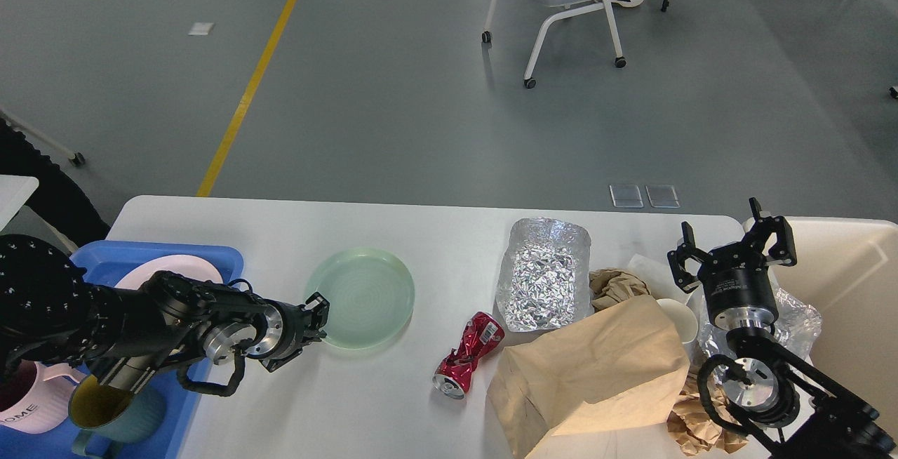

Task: Tidy desktop
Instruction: 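Grasp the pale green plate's rim with the left gripper, then lift the pale green plate and stack it on the white plate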

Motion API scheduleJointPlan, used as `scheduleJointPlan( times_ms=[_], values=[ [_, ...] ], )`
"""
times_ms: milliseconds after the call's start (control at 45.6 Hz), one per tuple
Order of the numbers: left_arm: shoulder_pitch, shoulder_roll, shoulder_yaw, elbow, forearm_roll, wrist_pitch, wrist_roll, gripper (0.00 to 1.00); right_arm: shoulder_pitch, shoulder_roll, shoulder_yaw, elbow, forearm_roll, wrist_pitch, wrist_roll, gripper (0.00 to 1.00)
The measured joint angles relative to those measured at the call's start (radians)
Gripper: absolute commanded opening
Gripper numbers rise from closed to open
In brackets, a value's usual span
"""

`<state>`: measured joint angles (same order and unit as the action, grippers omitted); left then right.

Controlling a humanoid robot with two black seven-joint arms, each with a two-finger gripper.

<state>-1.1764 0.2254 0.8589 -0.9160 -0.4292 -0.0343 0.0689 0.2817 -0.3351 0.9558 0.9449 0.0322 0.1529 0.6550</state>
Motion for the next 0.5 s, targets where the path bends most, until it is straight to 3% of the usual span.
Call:
scheduleJointPlan(
  times_ms=[504],
  values=[
    [-0.028,0.022,0.011,-0.026,-0.008,-0.027,0.003,0.0,0.0,0.0,0.0,0.0,0.0,0.0,0.0,1.0]
  ],
)
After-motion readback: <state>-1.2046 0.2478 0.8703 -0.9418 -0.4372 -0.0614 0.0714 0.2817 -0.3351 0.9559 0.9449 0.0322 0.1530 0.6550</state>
